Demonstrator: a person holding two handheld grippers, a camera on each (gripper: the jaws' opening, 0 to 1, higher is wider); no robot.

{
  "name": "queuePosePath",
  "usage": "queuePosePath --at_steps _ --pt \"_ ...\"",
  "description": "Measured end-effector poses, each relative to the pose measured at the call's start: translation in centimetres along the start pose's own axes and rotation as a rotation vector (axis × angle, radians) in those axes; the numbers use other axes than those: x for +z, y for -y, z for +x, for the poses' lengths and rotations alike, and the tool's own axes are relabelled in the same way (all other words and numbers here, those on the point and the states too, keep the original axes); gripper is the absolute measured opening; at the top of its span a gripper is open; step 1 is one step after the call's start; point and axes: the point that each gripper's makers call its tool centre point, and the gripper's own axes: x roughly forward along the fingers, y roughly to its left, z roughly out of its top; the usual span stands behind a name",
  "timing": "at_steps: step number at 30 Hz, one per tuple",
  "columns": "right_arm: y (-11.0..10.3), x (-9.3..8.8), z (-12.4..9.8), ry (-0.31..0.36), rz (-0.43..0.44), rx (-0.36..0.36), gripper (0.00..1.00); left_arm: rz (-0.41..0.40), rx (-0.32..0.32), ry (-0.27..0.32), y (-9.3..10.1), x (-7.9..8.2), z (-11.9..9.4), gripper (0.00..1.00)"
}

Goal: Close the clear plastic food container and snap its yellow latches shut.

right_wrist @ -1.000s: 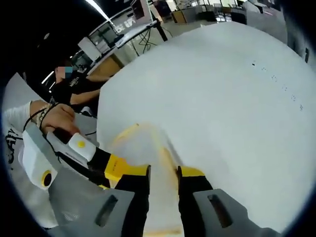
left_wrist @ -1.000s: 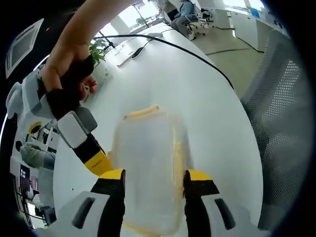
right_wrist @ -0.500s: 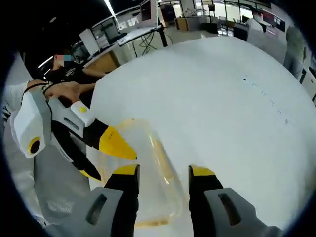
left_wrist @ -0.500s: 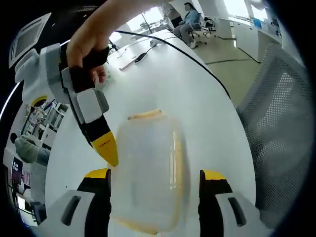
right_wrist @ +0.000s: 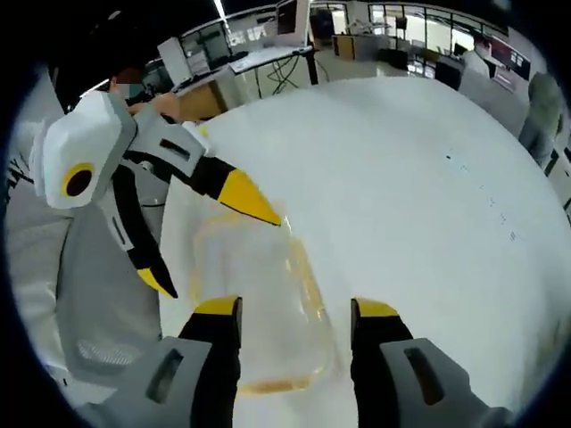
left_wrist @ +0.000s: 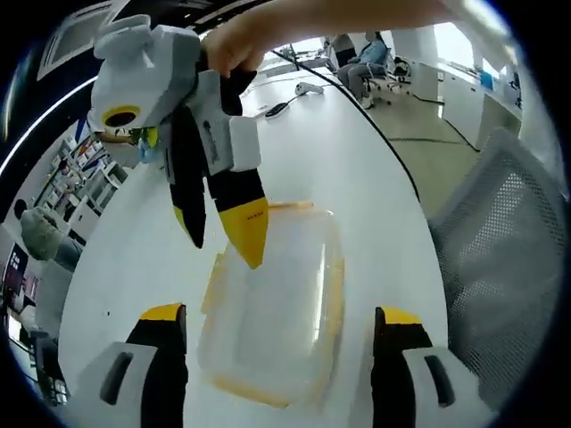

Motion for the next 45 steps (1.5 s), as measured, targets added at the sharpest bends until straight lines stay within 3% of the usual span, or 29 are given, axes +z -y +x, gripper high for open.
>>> queuePosePath --at_steps 2,7,11,14,19,34,45 --pt "0.0 -0.2 -0.3 -0.002 -0.011 -0.002 0.51 -0.042 -0.016 0.005 -0.1 -0.2 -0.2 0.90" --pt "-0.2 -0.5 -1.0 0.010 -0.027 -0.019 0.52 -0.042 -0.003 -0.017 -1.1 -1.1 -0.6 0.90" --pt "-0.7 -0.7 -1.4 0.039 -0.022 -0.019 0.57 -0.095 -0.013 -0.020 -1.5 -1.6 -0.9 0.90" --pt "-0.4 -1.5 -1.4 0.007 -0.033 -0.051 0.61 -0.125 -0.036 -0.017 -1.4 -1.9 -1.0 0.99" --pt "-0.7 -2.6 -1.5 -0.012 -0.061 -0.065 0.62 -0.128 -0.042 -0.030 -1.6 -2.5 -1.2 0.98" --pt "-2.6 -4.8 -0.8 -0.112 -0.178 -0.045 0.77 -0.112 -0.097 -0.085 -1.3 -3.7 -0.7 0.95" --pt "-2.6 -5.4 0.0 -0.148 -0.227 -0.045 0.78 -0.070 -0.119 -0.125 -0.8 -3.9 0.7 0.94"
